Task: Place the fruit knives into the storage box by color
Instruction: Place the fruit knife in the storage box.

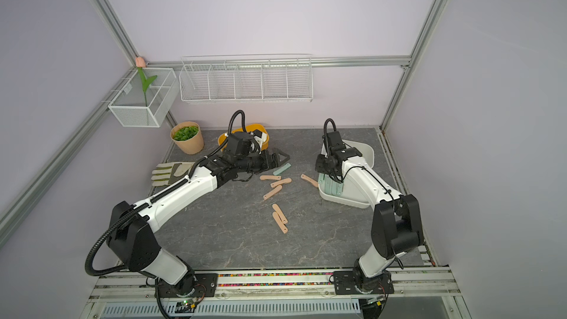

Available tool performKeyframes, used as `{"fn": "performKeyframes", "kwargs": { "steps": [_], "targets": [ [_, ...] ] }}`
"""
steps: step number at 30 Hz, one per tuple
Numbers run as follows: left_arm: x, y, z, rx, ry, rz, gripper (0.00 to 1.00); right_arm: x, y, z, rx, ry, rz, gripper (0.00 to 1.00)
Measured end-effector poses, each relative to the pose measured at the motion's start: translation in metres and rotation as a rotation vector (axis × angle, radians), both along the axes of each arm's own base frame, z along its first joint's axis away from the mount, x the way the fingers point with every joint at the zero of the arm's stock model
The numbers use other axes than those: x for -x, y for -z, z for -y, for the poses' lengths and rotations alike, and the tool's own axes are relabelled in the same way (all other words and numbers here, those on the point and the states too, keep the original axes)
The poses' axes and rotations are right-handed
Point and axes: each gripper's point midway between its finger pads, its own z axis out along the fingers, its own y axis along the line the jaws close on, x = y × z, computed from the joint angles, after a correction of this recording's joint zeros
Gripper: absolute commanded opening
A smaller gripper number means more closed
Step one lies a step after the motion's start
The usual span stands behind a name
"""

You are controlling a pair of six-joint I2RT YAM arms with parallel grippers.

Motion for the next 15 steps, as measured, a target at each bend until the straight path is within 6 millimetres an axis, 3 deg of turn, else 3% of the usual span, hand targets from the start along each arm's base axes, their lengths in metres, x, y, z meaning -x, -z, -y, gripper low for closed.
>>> {"fn": "performKeyframes", "kwargs": {
  "steps": [9,15],
  "targets": [
    [0.003,-0.005,0.046,0.01,0.072,0.013,0.99,0.023,0.017,0.095,-0.009,0.187,-0.042,0.25],
    [0.008,0.004,0.075,0.0,0.119,0.0,0.99,0.034,0.035,0.121,-0.033,0.243,-0.087,0.25]
  ]
}}
